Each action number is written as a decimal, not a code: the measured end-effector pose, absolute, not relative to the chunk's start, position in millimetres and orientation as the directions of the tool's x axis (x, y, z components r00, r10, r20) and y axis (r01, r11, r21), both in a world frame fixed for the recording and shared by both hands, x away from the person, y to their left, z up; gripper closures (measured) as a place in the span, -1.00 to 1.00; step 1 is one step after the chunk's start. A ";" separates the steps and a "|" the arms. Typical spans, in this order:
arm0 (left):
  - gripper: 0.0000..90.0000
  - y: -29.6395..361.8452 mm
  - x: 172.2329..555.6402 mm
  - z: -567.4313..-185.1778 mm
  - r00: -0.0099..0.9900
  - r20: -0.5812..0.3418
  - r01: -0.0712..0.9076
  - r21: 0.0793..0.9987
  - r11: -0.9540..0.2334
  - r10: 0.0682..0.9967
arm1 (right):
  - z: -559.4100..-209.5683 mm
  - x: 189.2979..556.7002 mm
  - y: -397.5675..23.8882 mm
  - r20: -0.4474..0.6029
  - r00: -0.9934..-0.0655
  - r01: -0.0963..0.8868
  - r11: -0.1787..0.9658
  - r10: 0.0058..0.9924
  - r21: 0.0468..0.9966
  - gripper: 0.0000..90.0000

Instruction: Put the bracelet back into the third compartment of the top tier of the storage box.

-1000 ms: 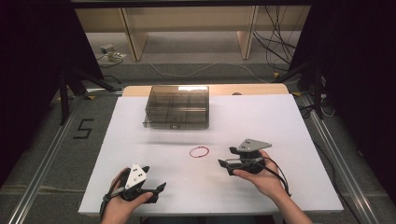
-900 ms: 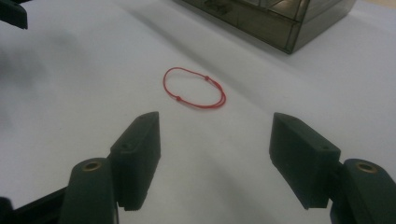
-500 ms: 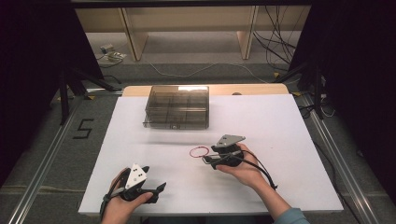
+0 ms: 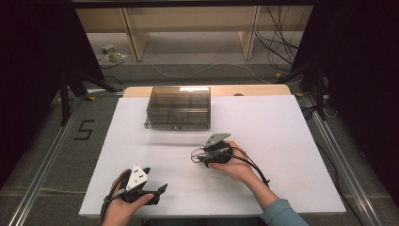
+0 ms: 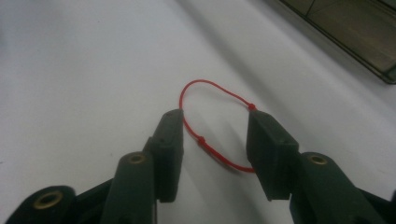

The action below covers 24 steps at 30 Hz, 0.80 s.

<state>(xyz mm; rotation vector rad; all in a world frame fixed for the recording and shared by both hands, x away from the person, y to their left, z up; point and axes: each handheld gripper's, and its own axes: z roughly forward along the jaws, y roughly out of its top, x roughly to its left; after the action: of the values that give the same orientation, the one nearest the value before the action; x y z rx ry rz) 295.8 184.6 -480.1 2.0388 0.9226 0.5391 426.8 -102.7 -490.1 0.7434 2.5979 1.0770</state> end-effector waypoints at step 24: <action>-0.63 183.7 296.0 -481.3 0.644 0.044 0.420 0.814 -0.401 0.764 | -494.2 429.5 -98.9 0.006 -0.857 0.365 0.598 0.516 0.713 0.95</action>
<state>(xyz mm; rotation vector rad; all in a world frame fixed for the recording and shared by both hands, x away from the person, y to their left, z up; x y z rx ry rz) 296.0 183.7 -481.3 2.0419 0.9207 0.5319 429.5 -98.9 -494.2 0.7327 2.6244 1.1026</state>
